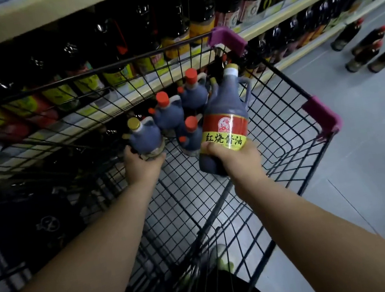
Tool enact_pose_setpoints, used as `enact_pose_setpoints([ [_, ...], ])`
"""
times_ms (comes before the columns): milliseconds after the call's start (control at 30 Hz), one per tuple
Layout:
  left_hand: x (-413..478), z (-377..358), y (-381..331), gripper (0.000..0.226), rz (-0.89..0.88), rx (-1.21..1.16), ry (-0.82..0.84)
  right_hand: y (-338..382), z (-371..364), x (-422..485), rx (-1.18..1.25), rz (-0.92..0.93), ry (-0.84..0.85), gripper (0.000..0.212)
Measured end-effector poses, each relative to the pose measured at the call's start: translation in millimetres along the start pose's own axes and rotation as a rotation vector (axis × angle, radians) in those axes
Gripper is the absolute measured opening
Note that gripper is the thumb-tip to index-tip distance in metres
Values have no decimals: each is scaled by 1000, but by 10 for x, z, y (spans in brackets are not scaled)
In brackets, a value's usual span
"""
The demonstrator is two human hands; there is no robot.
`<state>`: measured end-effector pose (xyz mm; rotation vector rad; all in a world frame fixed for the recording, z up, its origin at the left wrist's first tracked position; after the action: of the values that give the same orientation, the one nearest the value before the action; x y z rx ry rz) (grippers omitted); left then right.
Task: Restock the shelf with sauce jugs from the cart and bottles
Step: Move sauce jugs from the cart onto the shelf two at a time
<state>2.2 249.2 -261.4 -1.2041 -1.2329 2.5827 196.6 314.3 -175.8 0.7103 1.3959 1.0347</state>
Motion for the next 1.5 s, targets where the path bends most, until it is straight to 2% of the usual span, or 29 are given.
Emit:
enact_pose_setpoints([
  [67, 188, -131, 18, 102, -18, -17, -39, -36, -12, 92, 1, 18, 8, 37],
  [167, 415, -318, 9, 97, -16, -88, -76, -53, -7, 153, 4, 46, 23, 32],
  [400, 603, -481, 13, 114, 78, -223, -264, -126, 18, 176, 12, 7, -26, 55],
  [567, 842, -490, 76, 119, 17, -356, -255, -134, -4, 214, -38, 49, -13, 64],
  [733, 633, -423, 78, 104, -15, -265, -229, -128, -36, 170, -52, 71, 8, 66],
  [800, 477, -376, 134, 102, -1, -219, -230, -117, -41, 126, -53, 78, 20, 56],
  [867, 318, -330, 160, 100, -5, -202, -180, -89, -38, 95, -52, 93, 28, 43],
  [933, 174, -282, 149, 96, -13, -181, -126, -52, -27, 76, -59, 89, 30, 42],
  [1100, -261, -5, -22, 87, -42, -89, -33, 121, -28, -104, -92, 63, 74, 77],
  [1167, -471, 156, -127, 84, -56, -60, 20, 232, -4, -251, -84, 56, 90, 79],
  [1333, -1007, 511, -407, 66, -94, -87, 146, 591, 148, -643, -42, 106, 110, 40],
  [1500, -1536, 603, -786, 43, -38, -191, 377, 993, 406, -905, 103, 116, 109, 34],
])
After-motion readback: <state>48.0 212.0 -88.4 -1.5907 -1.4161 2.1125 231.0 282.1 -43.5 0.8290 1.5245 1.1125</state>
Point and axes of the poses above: each hand's wrist, its own x-axis towards the middle knuckle, its own z-axis out of the back of the hand, y = z × x, the point moved 3 cm from there along x, towards the middle knuckle, and after that the axes turned 7 degrees about z, right-handed, at the moved point
